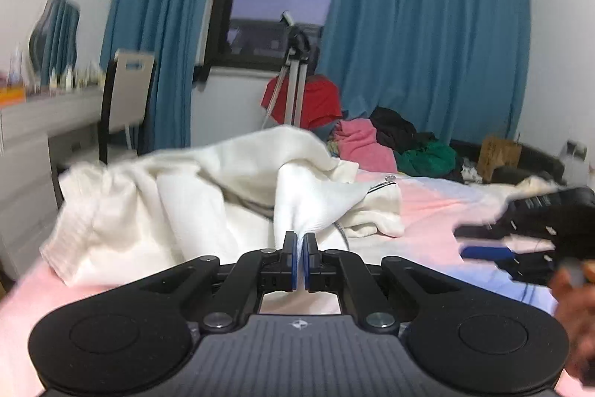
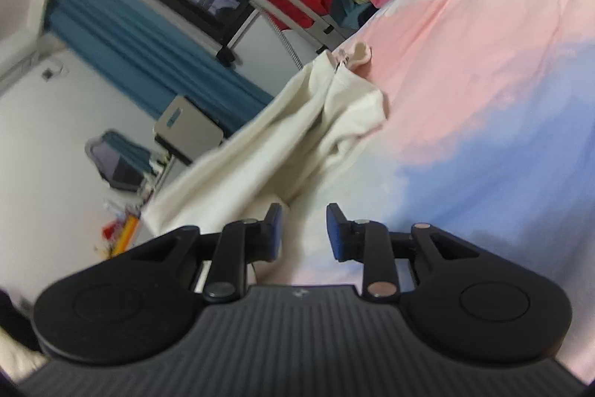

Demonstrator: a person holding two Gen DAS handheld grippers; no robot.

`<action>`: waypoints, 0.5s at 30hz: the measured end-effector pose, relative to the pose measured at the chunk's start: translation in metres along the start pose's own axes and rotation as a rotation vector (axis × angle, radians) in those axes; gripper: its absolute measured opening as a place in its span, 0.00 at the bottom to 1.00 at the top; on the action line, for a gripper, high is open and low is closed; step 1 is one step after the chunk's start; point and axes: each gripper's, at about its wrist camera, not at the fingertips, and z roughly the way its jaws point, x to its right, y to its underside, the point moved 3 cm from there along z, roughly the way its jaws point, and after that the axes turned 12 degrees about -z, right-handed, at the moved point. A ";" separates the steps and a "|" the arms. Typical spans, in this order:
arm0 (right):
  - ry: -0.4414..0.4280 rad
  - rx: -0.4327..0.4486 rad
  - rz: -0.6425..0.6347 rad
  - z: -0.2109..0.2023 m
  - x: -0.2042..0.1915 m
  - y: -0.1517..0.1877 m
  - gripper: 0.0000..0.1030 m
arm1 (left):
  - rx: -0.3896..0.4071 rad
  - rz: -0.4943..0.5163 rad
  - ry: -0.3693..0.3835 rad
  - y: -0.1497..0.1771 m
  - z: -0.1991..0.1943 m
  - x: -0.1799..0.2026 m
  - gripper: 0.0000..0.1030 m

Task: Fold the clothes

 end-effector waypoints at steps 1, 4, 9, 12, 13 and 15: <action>0.012 0.008 0.010 0.012 -0.001 -0.010 0.34 | -0.008 -0.013 0.000 0.000 0.004 -0.004 0.03; 0.012 0.005 0.008 0.062 -0.004 -0.039 0.47 | -0.011 -0.033 -0.007 -0.004 0.015 -0.013 0.03; 0.055 -0.060 -0.036 0.163 -0.010 -0.070 0.51 | -0.003 -0.115 -0.019 -0.012 0.037 -0.038 0.03; 0.070 -0.099 0.017 0.215 0.001 -0.077 0.51 | 0.025 -0.176 -0.001 -0.019 0.047 -0.051 0.03; 0.090 -0.099 0.022 0.228 0.004 -0.080 0.51 | 0.036 -0.181 0.008 -0.020 0.049 -0.053 0.03; 0.128 -0.082 0.033 0.252 0.012 -0.085 0.50 | 0.060 -0.185 0.026 -0.021 0.053 -0.057 0.03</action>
